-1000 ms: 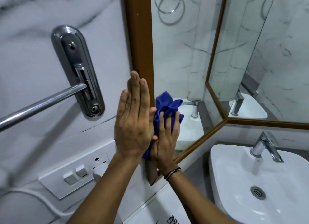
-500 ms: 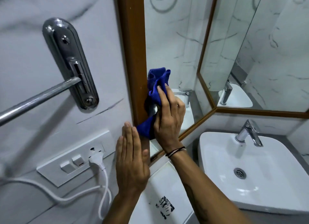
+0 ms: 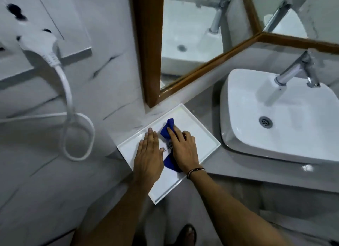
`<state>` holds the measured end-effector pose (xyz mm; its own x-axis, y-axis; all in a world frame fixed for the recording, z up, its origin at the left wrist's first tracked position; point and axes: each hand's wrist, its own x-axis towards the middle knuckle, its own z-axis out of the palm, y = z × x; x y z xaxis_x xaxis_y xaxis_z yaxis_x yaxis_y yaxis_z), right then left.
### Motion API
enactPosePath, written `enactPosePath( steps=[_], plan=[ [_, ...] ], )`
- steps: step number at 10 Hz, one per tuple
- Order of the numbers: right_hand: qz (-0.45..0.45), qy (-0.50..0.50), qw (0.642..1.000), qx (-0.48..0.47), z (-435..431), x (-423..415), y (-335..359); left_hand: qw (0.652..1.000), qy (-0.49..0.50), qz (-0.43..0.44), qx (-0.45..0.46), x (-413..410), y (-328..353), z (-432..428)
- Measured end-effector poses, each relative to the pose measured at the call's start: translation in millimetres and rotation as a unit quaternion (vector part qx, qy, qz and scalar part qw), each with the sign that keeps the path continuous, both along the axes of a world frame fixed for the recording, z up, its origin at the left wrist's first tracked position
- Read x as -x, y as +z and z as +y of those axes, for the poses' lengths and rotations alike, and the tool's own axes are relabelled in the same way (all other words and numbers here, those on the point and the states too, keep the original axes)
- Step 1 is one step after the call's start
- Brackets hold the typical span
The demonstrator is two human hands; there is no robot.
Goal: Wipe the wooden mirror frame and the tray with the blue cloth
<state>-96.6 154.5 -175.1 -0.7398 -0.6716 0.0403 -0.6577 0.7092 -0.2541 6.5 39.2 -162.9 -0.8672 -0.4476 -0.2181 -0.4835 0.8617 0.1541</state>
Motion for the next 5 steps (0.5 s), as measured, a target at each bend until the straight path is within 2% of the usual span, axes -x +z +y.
enactPosePath(
  steps=[1,2,4,5],
  plan=[
    [-0.046,0.001,0.997,-0.058,-1.6,2.5,-28.8,1.0,0.0,-0.022,-0.02,5.3,-23.9,-0.1],
    [-0.073,0.004,0.994,-0.076,-0.5,-3.9,-39.3,0.998,-0.008,-0.047,-0.035,4.6,-34.0,0.7],
    [-0.099,0.019,0.992,-0.077,7.8,-8.9,2.6,0.999,-0.015,-0.046,-0.026,0.8,0.5,-4.1],
    [-0.098,0.006,0.995,-0.031,11.5,-17.3,56.1,0.999,-0.043,0.026,-0.002,-6.4,49.7,-3.5]
  ],
)
